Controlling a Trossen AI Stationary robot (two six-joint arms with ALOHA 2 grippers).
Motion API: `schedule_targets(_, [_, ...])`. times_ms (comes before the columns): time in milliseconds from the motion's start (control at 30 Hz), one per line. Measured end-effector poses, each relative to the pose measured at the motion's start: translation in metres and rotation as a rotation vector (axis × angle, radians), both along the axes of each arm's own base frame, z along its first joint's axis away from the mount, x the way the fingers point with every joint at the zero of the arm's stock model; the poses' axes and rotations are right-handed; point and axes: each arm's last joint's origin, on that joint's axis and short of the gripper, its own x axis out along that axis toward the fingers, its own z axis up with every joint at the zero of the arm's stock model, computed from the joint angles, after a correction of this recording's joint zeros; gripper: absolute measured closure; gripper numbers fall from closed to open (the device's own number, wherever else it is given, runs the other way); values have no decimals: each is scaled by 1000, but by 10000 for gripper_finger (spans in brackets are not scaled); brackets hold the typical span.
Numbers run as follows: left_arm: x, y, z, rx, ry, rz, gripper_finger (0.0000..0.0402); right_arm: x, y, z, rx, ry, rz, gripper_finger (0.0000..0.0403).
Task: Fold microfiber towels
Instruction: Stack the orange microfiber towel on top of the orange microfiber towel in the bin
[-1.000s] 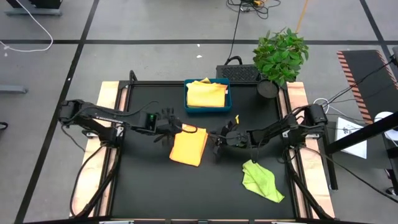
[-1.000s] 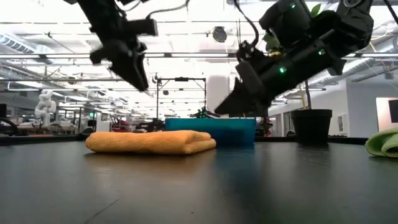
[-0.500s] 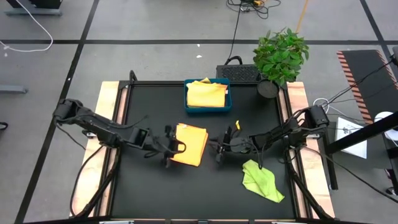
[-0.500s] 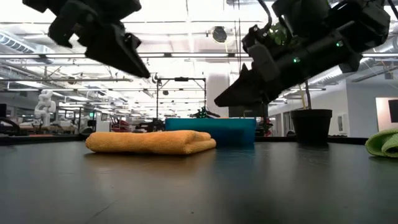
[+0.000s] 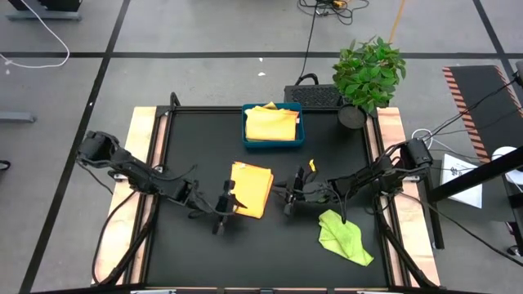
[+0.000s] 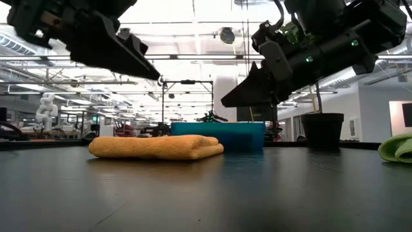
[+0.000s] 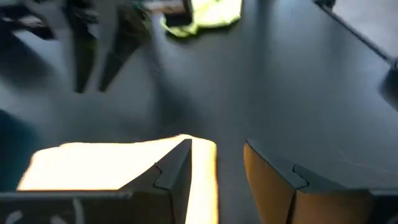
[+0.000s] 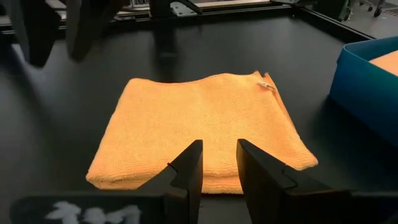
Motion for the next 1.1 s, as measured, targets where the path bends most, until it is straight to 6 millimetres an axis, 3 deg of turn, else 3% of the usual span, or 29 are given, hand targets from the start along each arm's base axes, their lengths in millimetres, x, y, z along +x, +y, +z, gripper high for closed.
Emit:
schedule_targets(467, [39, -43, -23, 194, 224, -15, 247, 1, 0, 2, 2, -21, 0, 312])
schedule_targets(867, [70, -46, -41, 342, 273, 90, 114, 1, 4, 4, 14, -46, 13, 312])
schedule_targets(1100, [74, -47, -64, 414, 289, 148, 110, 0, 6, 4, 22, -47, 17, 312])
